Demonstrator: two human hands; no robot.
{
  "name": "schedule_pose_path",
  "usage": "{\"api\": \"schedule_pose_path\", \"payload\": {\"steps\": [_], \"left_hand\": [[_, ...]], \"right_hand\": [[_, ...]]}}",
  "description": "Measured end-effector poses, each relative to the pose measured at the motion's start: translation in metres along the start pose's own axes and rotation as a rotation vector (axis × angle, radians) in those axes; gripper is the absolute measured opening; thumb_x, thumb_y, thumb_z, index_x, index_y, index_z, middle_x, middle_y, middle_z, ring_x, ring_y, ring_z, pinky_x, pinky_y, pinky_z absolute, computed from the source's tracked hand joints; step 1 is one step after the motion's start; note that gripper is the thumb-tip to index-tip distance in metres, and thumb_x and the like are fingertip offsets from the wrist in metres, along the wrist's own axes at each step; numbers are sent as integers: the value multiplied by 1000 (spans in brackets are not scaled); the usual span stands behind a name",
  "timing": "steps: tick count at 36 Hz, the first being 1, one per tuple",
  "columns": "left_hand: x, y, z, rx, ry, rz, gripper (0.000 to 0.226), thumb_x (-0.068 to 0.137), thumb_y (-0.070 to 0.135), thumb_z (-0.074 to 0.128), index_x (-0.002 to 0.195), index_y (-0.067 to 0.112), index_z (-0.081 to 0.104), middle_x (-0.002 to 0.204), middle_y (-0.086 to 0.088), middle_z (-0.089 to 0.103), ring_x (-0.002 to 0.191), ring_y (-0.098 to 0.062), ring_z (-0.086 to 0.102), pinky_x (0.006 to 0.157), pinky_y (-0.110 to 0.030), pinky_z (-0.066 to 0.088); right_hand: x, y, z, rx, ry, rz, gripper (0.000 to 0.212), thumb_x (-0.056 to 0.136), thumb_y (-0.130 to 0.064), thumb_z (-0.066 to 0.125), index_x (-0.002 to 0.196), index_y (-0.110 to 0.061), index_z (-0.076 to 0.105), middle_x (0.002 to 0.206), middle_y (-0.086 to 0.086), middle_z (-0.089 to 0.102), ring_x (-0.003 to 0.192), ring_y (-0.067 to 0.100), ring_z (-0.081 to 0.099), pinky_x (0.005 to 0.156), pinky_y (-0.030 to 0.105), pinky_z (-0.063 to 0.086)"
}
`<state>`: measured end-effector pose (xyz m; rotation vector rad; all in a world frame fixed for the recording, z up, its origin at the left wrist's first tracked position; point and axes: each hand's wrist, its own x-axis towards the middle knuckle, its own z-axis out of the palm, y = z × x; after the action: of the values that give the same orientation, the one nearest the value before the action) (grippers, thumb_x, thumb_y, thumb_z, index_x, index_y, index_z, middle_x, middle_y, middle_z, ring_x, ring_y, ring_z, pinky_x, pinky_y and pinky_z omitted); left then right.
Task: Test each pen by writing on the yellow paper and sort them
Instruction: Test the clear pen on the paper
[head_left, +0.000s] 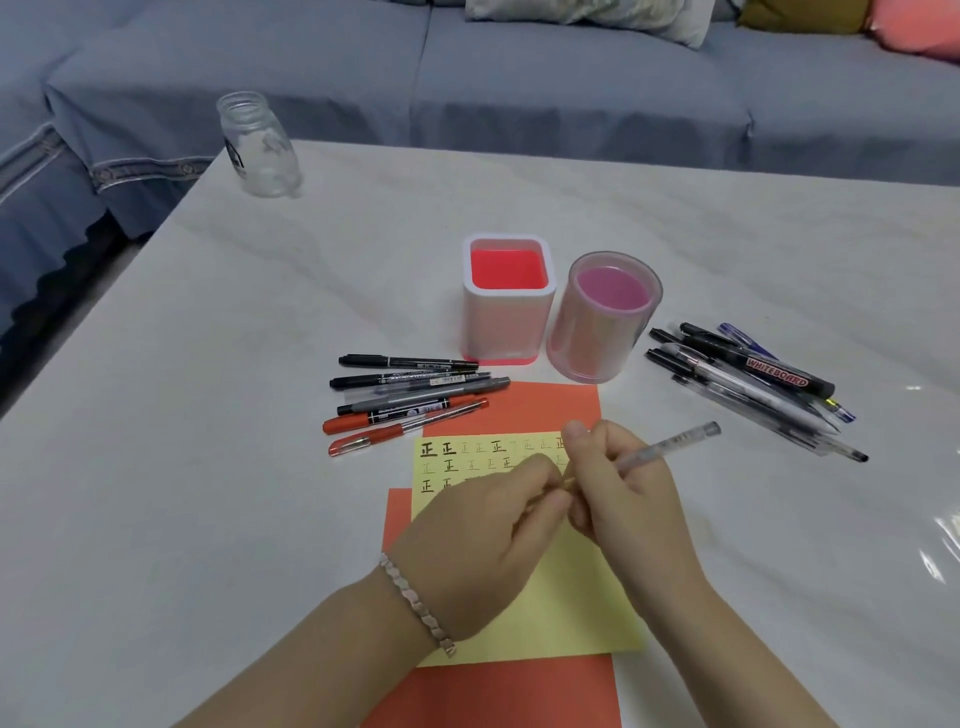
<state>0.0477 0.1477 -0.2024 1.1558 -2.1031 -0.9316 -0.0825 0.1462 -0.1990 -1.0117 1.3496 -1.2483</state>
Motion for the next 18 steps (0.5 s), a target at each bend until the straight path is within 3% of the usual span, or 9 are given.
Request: {"api": "schedule_pose_path", "payload": {"steps": [5,9,11,13,15,17,18], "left_hand": [[0,1,-6,-175,-35,-48,30,85,41,43,81,20,63,42,9,38,40,-6,34,44,-14,26],[-5,0,-9,-425,-168,-148,31,80,55,49,74,26,61,48,6,35,42,-6,27,44,-16,27],[-9,-5,-12,-308,-164,-200,31,86,56,46,72,30,53,46,12,37,42,-4,29,45,-17,27],[-10,-13,-16,-36,-86,-226,20,91,46,35,80,34,47,49,12,40,43,-3,35,46,-15,26],[-14,-30,-19,249,15,-266,14,97,32,32,92,31,46,65,16,47,60,1,46,56,-13,32],[-18,-53,-21,471,144,-239,21,96,24,40,92,19,60,79,4,56,76,-16,56,67,-25,42],[-21,-64,-21,547,196,-219,27,92,25,41,85,14,64,77,-2,57,73,-24,57,62,-33,44]], "right_hand": [[-4,-6,-1,22,-93,-68,37,82,-27,52,55,-13,32,38,-6,32,36,6,29,39,13,27],[-9,-12,-6,-22,-181,-122,35,73,-37,57,49,-22,36,38,-3,36,33,5,33,39,12,28],[-9,-11,-9,-2,-116,-125,36,76,-34,59,50,-22,38,36,-3,36,31,6,32,37,13,27],[-6,-7,-15,17,0,-116,34,81,-27,55,54,-17,38,35,-4,37,32,8,30,36,14,26],[-2,-1,-21,-14,100,-91,35,87,-23,57,59,-12,40,37,-5,40,34,8,33,37,15,29],[0,7,-27,-57,141,-46,29,93,-16,52,66,-7,49,39,-3,45,36,8,37,38,15,32],[-1,10,-29,-62,148,-22,26,94,-13,48,70,-5,54,40,-1,47,37,8,39,39,16,33]]}}
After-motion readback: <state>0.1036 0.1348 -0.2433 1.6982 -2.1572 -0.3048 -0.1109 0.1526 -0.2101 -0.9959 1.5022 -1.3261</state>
